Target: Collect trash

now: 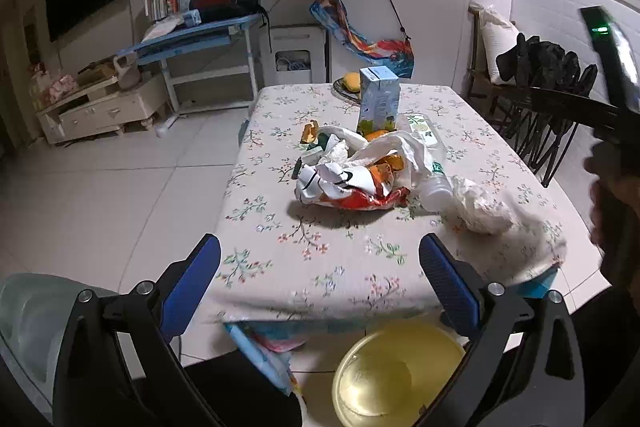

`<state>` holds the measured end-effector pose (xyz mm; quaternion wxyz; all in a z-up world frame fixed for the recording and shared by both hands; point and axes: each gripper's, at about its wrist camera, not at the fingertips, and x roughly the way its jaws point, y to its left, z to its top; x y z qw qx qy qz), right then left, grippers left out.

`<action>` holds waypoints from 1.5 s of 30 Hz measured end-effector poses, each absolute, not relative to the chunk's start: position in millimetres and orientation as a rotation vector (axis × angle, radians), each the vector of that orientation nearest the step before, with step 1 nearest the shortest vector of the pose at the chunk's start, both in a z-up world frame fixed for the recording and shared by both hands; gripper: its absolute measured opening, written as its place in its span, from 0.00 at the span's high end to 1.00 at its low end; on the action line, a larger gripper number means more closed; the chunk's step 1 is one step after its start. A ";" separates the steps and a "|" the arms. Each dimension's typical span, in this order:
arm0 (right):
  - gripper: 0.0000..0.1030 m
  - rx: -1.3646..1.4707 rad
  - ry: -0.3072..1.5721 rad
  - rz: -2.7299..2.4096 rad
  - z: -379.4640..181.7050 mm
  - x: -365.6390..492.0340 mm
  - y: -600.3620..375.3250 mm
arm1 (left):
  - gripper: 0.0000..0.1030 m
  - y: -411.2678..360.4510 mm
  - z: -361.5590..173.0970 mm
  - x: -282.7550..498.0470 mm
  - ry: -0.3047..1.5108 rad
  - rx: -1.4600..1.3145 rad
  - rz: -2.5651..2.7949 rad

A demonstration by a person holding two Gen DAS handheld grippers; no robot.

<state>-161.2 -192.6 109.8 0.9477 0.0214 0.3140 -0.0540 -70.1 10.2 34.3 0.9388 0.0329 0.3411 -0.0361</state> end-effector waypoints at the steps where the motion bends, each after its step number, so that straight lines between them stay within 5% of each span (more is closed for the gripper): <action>1: 0.06 0.042 0.632 -0.113 112.9 -172.6 -189.7 | 0.07 11.1 36.6 -76.6 0.695 0.070 -0.074; 20: 0.06 -0.008 0.597 -0.081 136.9 -292.0 -112.8 | 0.07 50.8 53.5 -135.0 0.675 0.037 -0.006; 45: 0.06 -0.055 0.566 -0.075 159.8 -317.5 -94.8 | 0.07 41.4 50.9 -141.7 0.659 0.082 -0.011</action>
